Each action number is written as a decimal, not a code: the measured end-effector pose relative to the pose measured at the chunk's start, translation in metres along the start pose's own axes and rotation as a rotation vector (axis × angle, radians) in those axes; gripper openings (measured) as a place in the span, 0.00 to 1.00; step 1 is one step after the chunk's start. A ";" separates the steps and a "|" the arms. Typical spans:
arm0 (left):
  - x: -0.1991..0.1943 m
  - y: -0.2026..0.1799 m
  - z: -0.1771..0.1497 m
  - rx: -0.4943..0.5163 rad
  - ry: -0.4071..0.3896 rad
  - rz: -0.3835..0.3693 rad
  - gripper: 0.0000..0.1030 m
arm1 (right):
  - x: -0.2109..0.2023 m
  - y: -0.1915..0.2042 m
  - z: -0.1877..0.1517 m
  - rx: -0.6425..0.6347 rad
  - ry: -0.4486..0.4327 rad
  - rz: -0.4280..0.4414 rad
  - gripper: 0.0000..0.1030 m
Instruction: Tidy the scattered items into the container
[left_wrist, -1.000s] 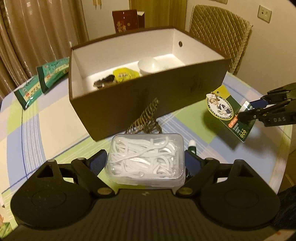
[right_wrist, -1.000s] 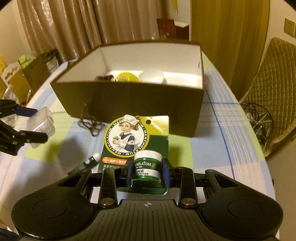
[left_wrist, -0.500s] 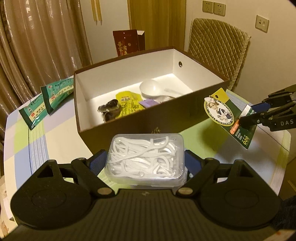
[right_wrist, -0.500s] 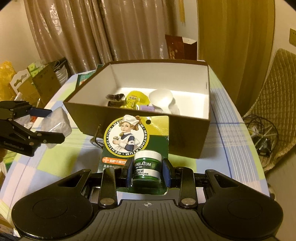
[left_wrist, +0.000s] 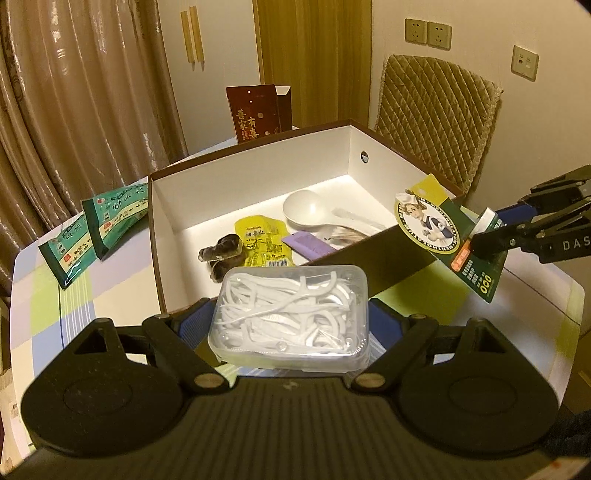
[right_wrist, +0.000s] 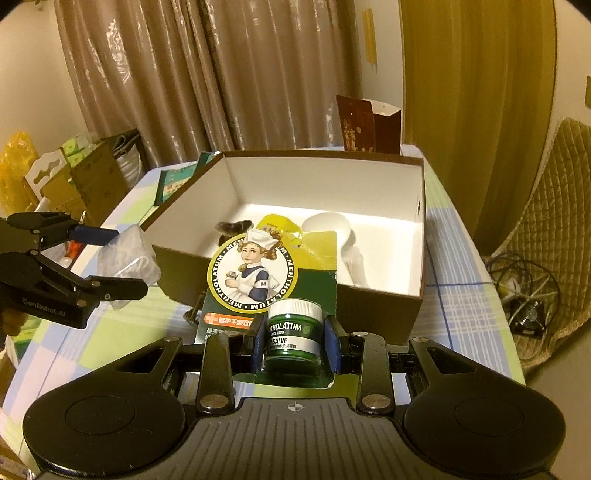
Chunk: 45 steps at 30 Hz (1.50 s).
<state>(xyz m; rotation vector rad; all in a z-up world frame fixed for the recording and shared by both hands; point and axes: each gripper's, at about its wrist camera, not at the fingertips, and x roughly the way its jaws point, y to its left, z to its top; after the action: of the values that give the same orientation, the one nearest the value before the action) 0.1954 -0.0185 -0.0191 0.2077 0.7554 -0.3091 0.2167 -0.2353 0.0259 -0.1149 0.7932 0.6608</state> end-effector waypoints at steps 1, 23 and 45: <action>0.001 0.001 0.001 -0.001 0.000 0.000 0.84 | 0.001 -0.001 0.001 0.001 -0.001 0.000 0.29; 0.021 0.018 0.040 -0.015 -0.039 0.019 0.84 | 0.027 -0.024 0.040 0.025 -0.020 -0.016 0.29; 0.113 0.034 0.101 -0.025 0.042 0.035 0.84 | 0.118 -0.064 0.099 -0.042 0.109 -0.129 0.29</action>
<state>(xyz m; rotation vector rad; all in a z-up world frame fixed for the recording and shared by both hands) 0.3492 -0.0388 -0.0234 0.2045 0.7957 -0.2630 0.3761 -0.1934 0.0050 -0.2396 0.8690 0.5528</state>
